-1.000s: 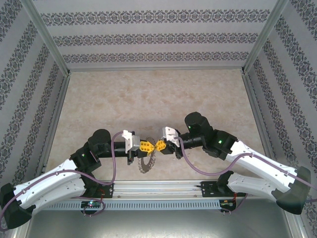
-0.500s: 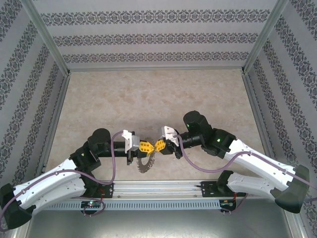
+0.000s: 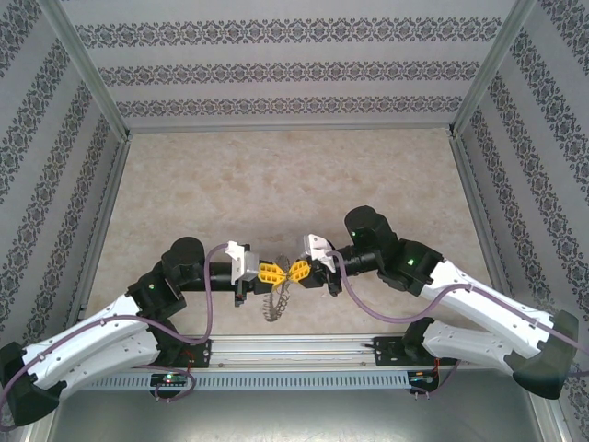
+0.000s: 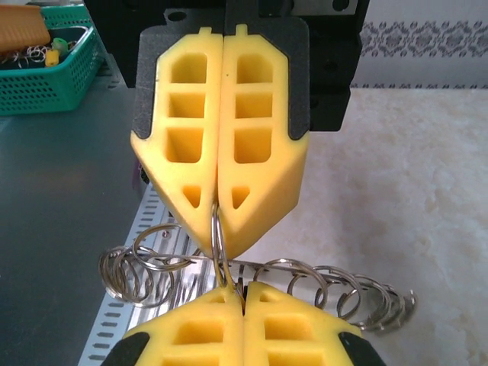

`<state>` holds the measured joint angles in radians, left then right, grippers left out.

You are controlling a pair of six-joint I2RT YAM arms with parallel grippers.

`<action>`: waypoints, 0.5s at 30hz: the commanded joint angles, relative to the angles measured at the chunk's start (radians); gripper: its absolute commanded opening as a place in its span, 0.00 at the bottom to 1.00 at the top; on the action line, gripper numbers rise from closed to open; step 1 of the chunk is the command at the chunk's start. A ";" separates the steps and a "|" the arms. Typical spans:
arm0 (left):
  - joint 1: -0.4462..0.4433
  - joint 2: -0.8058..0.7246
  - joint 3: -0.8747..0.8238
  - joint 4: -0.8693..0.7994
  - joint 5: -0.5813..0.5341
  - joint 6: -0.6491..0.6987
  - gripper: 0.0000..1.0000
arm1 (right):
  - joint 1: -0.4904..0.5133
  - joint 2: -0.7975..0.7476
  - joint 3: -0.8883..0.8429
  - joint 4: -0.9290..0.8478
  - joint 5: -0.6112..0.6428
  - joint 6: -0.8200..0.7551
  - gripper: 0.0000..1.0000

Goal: Put the keys on the keyring

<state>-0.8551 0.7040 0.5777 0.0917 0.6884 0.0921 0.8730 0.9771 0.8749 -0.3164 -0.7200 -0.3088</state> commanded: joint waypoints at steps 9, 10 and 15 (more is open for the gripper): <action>-0.012 -0.042 0.013 0.029 0.053 0.006 0.00 | -0.010 -0.081 -0.019 0.089 0.081 0.013 0.19; -0.012 -0.046 0.010 0.035 0.050 0.005 0.00 | -0.011 -0.091 -0.028 0.095 0.085 0.016 0.21; -0.012 -0.042 0.005 0.052 0.049 -0.003 0.00 | -0.008 -0.106 -0.039 0.091 0.096 0.022 0.21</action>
<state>-0.8581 0.6739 0.5800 0.0769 0.7078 0.0994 0.8673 0.8803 0.8501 -0.2523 -0.6403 -0.2974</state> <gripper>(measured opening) 0.060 0.209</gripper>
